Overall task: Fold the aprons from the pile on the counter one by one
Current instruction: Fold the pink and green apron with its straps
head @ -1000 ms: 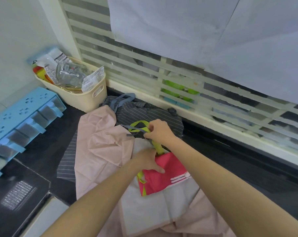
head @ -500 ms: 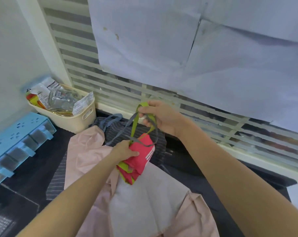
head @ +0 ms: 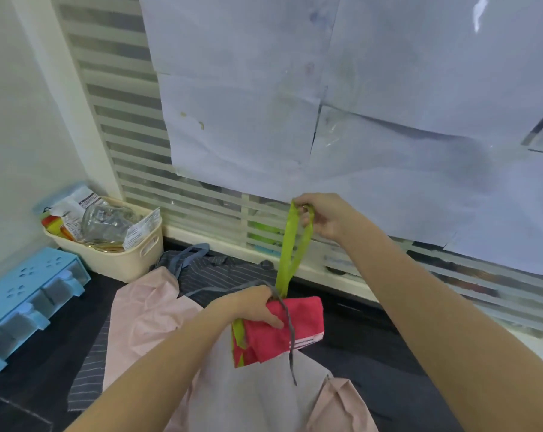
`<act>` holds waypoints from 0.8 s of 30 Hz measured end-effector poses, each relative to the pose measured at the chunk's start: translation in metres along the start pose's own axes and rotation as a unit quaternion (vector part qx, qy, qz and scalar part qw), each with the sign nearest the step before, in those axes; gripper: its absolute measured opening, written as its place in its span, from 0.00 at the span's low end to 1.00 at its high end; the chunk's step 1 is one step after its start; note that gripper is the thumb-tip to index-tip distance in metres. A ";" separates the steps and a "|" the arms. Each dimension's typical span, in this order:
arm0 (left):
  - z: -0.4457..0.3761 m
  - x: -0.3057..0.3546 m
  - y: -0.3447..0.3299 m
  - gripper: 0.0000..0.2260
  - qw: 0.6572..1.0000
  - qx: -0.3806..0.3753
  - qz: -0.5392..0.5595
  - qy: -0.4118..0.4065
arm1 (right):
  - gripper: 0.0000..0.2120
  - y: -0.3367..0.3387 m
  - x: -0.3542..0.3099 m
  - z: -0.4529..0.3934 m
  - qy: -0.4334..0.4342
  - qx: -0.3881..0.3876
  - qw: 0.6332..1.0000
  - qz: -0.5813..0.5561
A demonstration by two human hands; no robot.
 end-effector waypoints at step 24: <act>0.045 0.066 0.125 0.09 0.796 0.113 0.579 -0.136 | 0.10 0.092 0.059 0.031 -0.110 0.117 0.958 -0.239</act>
Point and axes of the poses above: each hand's wrist, its own z-axis away from the middle knuckle, its own y-axis out of the back of the hand, x = y × z, the point moved 4 cm from there along -z, towards the middle knuckle, and after that the axes turned 14 degrees about y, right-handed, at the moved point
